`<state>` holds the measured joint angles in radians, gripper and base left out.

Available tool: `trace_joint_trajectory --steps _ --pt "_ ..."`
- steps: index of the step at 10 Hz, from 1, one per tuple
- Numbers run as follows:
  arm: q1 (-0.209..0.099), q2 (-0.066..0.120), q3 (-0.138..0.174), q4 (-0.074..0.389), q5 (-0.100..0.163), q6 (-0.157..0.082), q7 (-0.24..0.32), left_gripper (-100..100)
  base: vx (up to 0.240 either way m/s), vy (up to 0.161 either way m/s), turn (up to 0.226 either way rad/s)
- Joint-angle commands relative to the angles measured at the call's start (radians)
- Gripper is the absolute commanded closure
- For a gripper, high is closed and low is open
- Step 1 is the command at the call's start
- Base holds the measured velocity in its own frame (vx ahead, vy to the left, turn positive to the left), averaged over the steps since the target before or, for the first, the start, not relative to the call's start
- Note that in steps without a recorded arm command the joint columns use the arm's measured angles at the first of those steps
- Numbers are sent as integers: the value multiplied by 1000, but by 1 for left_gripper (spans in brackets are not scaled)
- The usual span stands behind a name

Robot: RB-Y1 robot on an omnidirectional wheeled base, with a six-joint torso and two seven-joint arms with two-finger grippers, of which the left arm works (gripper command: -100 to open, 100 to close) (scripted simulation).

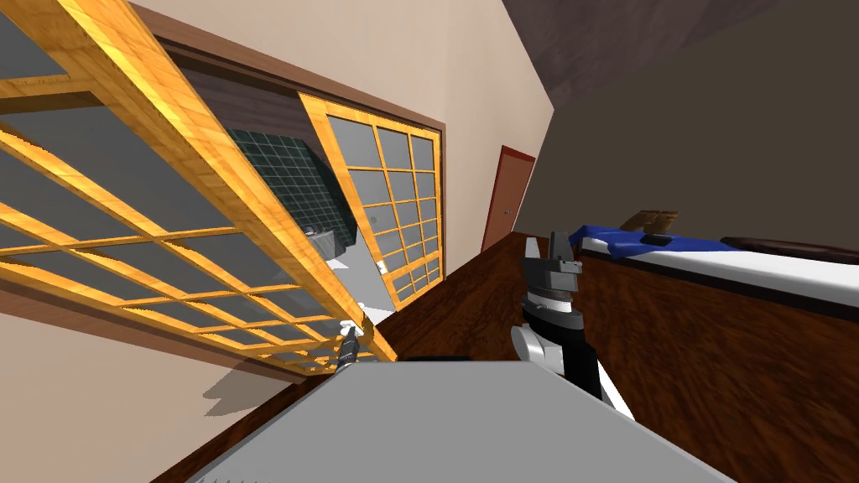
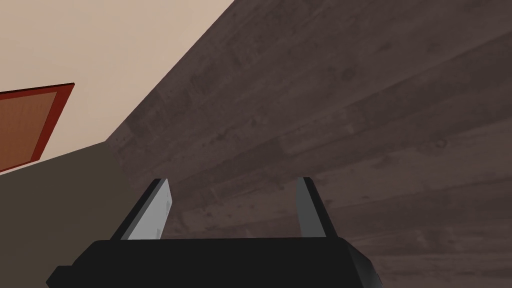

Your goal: Pull the door open

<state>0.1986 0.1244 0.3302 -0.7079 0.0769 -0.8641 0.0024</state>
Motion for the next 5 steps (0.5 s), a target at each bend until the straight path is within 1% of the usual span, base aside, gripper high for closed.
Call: trace_joint_trajectory --steps 1,4,5 --pt "8 9 4 10 12 10 28 100 -55 21 -63" --pt "0 13 -10 9 28 11 84 100 -78 31 -66" --pt "0 13 -10 9 28 11 84 100 -59 29 -40"
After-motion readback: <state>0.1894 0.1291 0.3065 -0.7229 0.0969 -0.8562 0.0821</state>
